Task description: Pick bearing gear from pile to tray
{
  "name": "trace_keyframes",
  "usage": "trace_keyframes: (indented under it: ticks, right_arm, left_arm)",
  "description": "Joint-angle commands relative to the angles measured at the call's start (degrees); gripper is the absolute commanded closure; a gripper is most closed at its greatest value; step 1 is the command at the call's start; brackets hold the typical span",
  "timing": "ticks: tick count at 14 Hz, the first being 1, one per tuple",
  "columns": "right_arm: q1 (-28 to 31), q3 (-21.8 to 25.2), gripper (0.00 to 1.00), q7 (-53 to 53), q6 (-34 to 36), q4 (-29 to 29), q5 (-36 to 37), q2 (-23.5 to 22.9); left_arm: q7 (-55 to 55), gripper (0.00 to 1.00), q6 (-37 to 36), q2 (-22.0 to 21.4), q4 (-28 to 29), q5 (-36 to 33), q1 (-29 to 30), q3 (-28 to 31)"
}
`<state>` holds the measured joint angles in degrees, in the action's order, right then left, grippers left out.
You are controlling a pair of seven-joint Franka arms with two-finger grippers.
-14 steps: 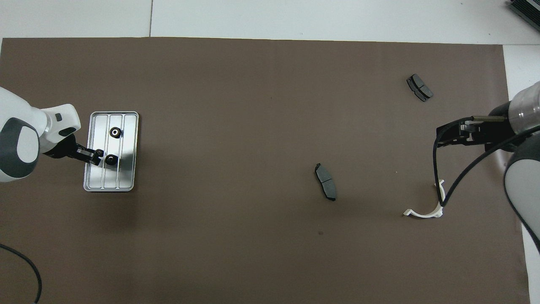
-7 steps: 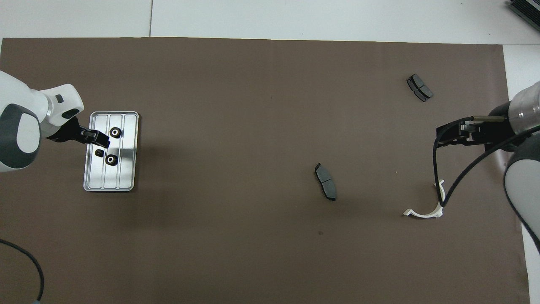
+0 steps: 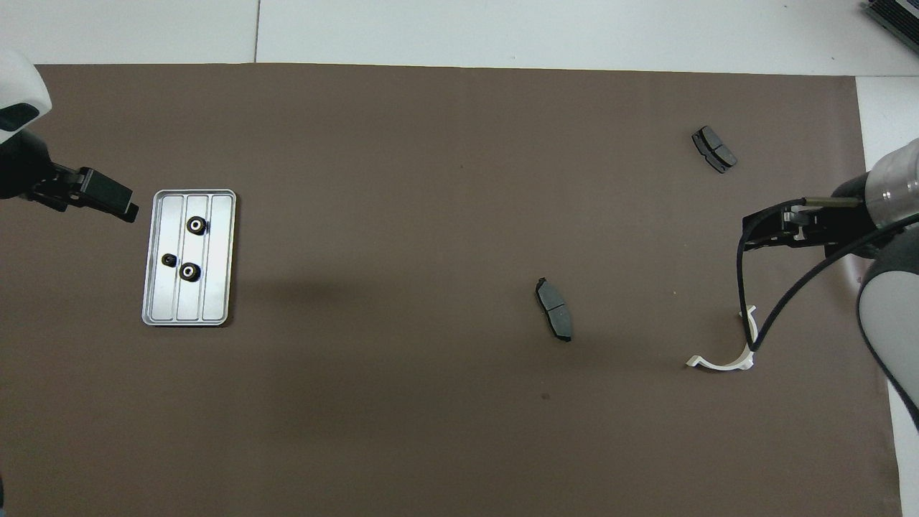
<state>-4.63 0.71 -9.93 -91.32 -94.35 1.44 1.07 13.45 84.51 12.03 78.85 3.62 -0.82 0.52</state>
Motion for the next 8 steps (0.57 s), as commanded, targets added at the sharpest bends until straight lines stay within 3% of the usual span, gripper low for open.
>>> trace_keyframes:
  ticks: [1,4,6,8]
  right_arm:
    - [0.77,-0.35,0.00,1.32,-0.26,-1.45,-0.91,1.39]
    - [0.77,-0.44,0.00,1.32,-0.26,-1.36,-0.91,1.39]
    - [0.77,-0.36,0.00,1.32,-0.26,-1.36,-0.91,1.39]
    - [1.12,-0.35,0.00,1.32,-1.13,-1.18,-0.91,1.13]
  left_arm:
    - [-1.06,0.00,-3.29,-1.83,-2.72,-3.25,-1.46,0.53]
    - [-1.06,0.00,-9.44,-1.14,-12.03,-3.80,-1.11,0.45]
    - [-1.15,0.00,-4.39,-2.79,-8.74,-3.80,-1.38,0.18]
    - [-1.23,0.00,2.21,-7.44,0.65,-3.88,-1.55,0.27]
